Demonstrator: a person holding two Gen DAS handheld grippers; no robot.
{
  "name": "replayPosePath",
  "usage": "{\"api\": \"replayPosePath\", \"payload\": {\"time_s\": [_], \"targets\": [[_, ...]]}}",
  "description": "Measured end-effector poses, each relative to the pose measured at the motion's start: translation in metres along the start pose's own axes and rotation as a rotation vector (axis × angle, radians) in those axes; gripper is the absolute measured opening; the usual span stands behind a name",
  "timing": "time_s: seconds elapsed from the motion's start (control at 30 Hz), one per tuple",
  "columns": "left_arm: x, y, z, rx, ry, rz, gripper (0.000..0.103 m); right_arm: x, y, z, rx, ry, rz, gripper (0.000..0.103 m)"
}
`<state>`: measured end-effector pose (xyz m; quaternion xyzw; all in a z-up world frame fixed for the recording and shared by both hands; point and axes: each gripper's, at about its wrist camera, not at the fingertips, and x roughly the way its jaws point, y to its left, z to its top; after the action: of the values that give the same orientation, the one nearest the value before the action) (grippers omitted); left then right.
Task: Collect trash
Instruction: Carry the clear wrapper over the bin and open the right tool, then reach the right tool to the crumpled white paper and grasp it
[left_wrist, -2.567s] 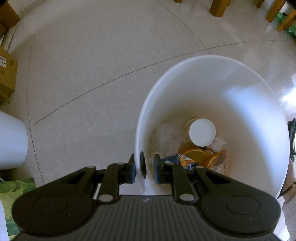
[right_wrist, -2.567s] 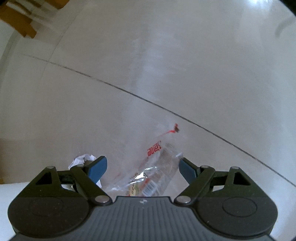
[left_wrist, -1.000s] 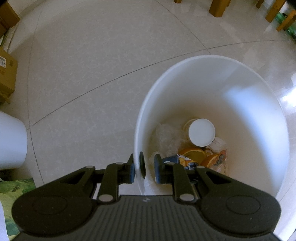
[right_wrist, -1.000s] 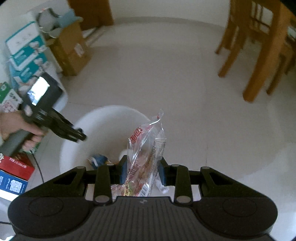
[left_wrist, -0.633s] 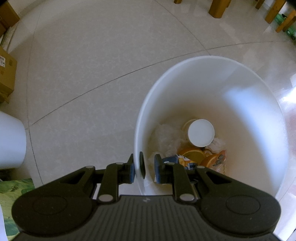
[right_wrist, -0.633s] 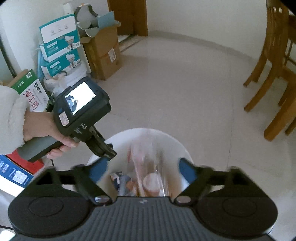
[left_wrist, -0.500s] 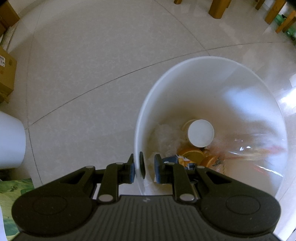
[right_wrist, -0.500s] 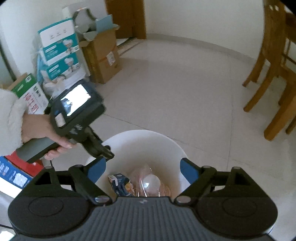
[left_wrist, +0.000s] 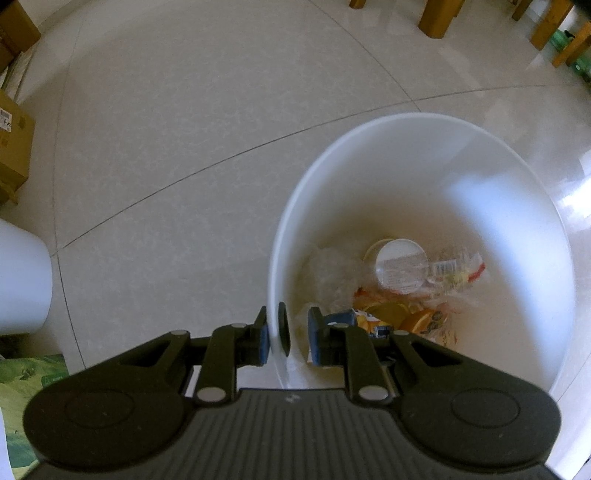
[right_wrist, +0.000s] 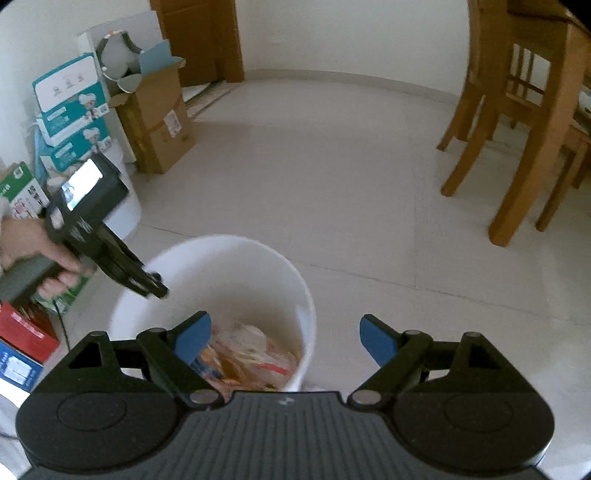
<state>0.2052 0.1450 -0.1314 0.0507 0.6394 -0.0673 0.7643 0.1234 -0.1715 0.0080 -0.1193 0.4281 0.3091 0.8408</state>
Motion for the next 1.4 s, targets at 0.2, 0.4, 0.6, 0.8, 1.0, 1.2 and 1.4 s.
{"api": "replayPosePath", "payload": {"time_s": [0.2,0.4,0.6,0.8,1.0,1.2,1.4], "targets": [[0.002,0.001,-0.001,-0.003,-0.002,-0.001,0.019,0.014,-0.029,-0.048,-0.019,-0.017,-0.032,0.096],[0.002,0.002,-0.001,-0.008,-0.002,-0.001,0.019,0.063,-0.042,-0.1,-0.074,0.055,-0.072,0.096],[0.001,0.004,-0.003,-0.016,-0.005,-0.007,0.018,0.125,-0.046,-0.145,-0.11,0.12,-0.101,0.095],[0.001,0.003,0.001,-0.002,0.009,0.002,0.018,0.189,-0.045,-0.176,-0.156,0.195,-0.074,0.09],[0.003,0.0,0.002,0.004,0.015,0.007,0.018,0.235,-0.046,-0.186,-0.216,0.232,-0.071,0.087],[0.006,-0.001,0.001,0.005,0.017,0.012,0.018,0.256,-0.044,-0.186,-0.303,0.232,-0.016,0.087],[0.007,-0.003,0.001,0.008,0.023,0.018,0.018,0.274,-0.036,-0.186,-0.376,0.225,0.024,0.087]]}}
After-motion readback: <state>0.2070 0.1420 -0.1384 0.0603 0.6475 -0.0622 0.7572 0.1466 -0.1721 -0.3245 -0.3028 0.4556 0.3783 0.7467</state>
